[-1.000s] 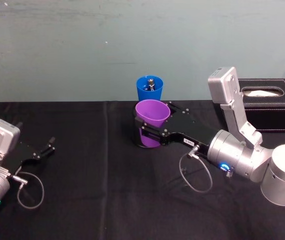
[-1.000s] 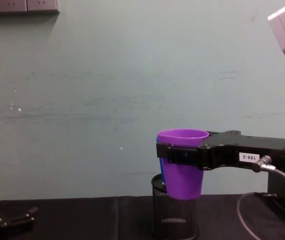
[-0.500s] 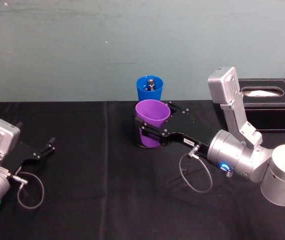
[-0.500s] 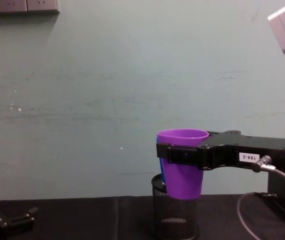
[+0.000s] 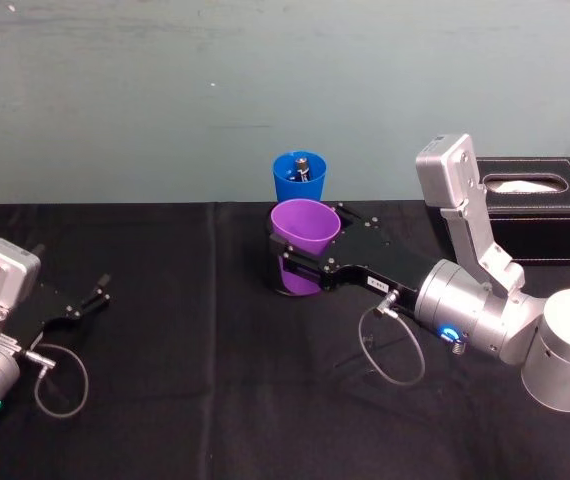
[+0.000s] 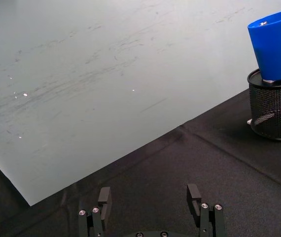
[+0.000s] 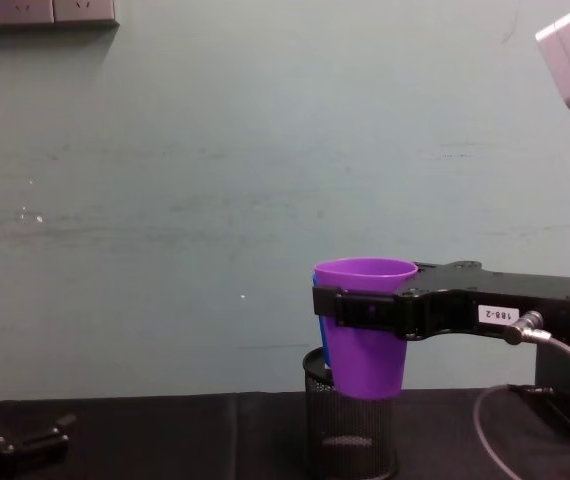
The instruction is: Pick up one cup with a gripper and tap it against the other cup.
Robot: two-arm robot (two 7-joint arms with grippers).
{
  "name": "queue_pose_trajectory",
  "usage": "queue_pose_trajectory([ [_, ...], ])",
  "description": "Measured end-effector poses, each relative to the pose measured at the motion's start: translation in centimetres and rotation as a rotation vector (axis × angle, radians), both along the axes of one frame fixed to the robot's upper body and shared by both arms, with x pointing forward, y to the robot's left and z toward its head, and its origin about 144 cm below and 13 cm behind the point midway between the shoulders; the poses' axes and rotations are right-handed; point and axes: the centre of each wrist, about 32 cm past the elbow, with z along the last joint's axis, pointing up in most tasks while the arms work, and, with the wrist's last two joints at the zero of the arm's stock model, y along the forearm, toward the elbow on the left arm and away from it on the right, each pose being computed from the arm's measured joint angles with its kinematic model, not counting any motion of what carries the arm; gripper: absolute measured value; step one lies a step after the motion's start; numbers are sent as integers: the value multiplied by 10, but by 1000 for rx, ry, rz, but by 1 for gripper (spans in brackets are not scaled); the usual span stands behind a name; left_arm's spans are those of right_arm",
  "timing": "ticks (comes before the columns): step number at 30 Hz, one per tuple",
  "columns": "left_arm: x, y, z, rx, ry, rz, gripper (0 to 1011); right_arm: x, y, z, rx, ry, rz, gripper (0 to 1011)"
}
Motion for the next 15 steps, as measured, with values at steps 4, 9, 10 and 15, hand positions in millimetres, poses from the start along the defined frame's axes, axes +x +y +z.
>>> queue_pose_trajectory([
  [4,0,0,0,0,0,0,1000,0,0,0,0,0,0,734],
  [9,0,0,0,0,0,0,1000,0,0,0,0,0,0,735],
  [10,0,0,0,0,0,0,1000,0,0,0,0,0,0,734],
  [15,0,0,0,0,0,0,1000,0,0,0,0,0,0,734],
])
